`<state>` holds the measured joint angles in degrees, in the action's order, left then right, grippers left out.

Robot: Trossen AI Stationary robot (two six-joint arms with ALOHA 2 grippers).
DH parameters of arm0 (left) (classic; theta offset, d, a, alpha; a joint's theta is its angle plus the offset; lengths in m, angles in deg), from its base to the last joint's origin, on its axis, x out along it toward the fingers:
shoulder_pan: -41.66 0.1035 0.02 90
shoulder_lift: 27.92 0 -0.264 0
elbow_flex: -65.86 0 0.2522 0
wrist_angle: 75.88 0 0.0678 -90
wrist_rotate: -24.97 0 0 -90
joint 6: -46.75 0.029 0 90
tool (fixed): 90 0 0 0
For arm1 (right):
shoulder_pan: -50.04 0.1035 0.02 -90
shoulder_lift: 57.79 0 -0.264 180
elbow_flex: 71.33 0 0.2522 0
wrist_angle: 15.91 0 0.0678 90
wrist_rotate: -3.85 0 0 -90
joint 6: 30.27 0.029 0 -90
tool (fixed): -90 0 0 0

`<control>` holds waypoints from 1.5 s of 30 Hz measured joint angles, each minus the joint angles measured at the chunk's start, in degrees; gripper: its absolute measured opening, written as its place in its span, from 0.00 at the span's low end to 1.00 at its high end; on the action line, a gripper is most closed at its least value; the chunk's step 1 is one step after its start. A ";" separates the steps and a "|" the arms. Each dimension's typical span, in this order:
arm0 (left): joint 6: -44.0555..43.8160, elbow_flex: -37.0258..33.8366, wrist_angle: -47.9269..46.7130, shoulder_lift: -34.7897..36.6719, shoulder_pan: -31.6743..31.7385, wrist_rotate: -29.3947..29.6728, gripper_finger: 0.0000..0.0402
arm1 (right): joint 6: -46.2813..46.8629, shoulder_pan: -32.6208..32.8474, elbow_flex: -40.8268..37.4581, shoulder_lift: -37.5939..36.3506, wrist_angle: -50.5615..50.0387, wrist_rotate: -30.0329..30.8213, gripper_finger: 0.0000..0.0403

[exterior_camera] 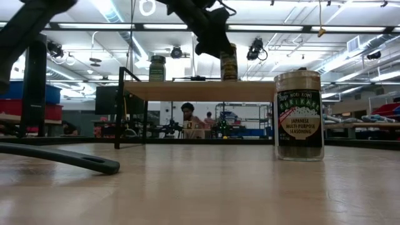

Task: Shelf spices
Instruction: Put the golden seasoning bottle on the shelf

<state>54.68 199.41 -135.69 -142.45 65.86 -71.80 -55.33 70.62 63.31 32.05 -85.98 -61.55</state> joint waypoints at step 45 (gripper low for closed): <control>1.07 7.07 -0.85 -7.79 -1.10 -1.87 0.61 | -0.46 -0.02 0.00 0.00 -0.03 -0.02 0.73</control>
<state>55.74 206.49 -136.54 -150.24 64.76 -73.67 -55.78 70.60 63.31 32.05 -86.01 -61.57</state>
